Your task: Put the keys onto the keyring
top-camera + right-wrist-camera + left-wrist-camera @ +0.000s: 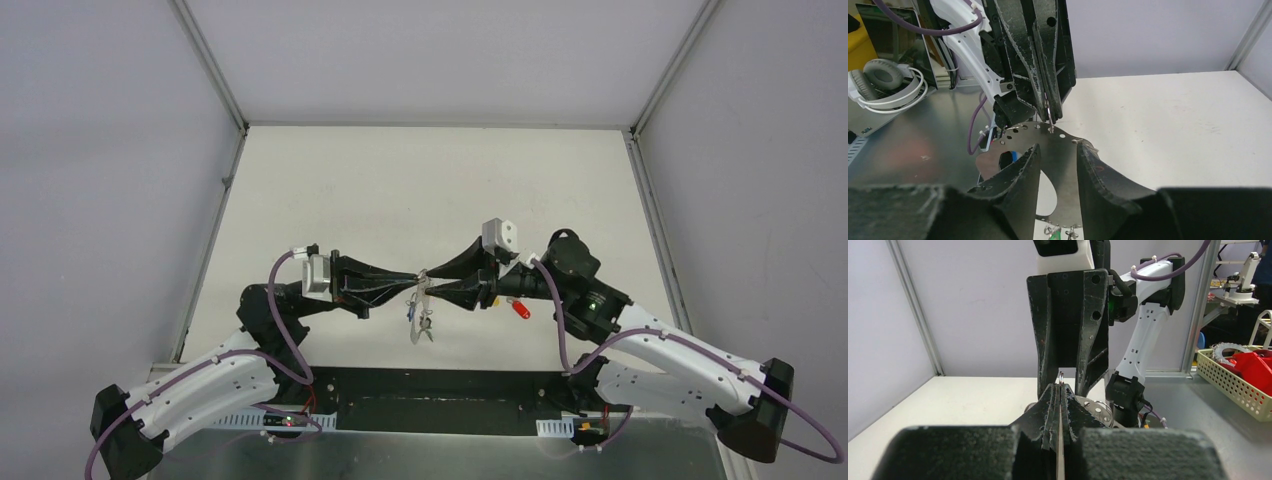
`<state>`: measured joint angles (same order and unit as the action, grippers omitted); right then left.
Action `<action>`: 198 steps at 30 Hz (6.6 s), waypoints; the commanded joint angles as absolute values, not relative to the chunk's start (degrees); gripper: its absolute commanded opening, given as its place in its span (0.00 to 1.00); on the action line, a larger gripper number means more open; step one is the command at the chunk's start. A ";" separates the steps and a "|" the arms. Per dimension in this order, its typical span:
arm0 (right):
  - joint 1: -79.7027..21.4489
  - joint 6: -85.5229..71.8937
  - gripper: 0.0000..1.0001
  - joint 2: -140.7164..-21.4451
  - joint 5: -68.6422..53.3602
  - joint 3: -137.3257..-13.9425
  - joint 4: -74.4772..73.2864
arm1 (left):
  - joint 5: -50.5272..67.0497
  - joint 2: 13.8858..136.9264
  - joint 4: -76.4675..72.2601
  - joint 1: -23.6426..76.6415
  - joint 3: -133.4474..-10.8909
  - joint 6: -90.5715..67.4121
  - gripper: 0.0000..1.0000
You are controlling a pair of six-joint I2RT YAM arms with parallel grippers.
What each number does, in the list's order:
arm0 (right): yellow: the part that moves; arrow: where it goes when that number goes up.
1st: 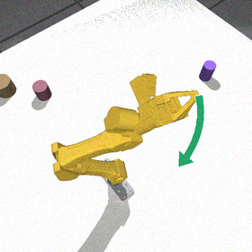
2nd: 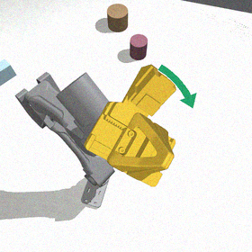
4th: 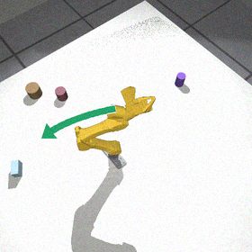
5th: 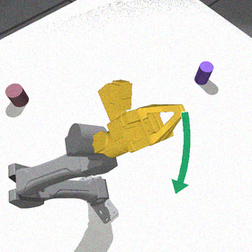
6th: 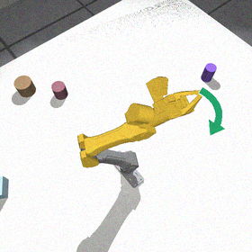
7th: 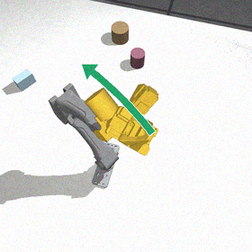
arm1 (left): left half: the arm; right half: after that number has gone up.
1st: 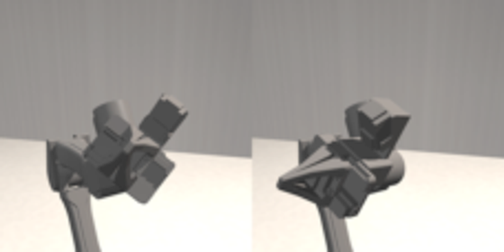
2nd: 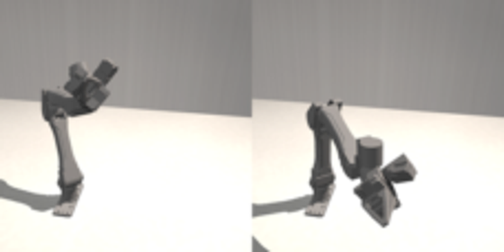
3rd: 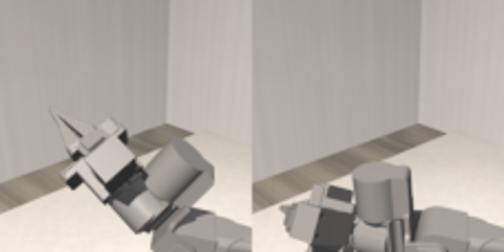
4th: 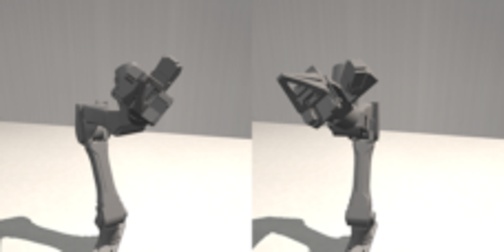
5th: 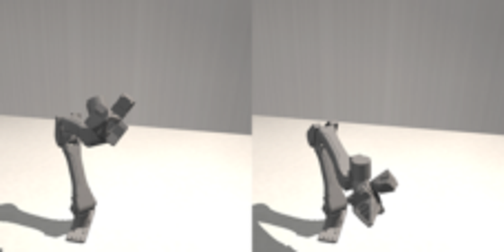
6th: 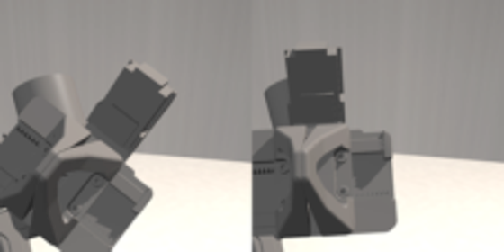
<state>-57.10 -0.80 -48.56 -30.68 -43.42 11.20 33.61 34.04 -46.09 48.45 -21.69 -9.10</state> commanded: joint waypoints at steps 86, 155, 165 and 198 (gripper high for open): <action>-39.47 -29.53 0.00 -68.12 -22.81 -75.10 -32.15 | -16.47 28.94 52.54 49.00 -50.12 -42.73 0.99; -1.87 -24.11 0.00 -83.03 -24.67 -71.93 -36.83 | 7.22 108.27 -5.69 55.49 -54.24 -92.69 0.44; -1.85 -24.42 0.00 -83.68 -26.25 -72.20 -36.67 | 1.96 108.57 -7.53 56.67 -50.66 -98.50 0.34; -1.85 -26.67 0.00 -86.04 -31.91 -72.68 -35.16 | -8.18 108.52 -14.63 55.70 -43.02 -98.38 0.28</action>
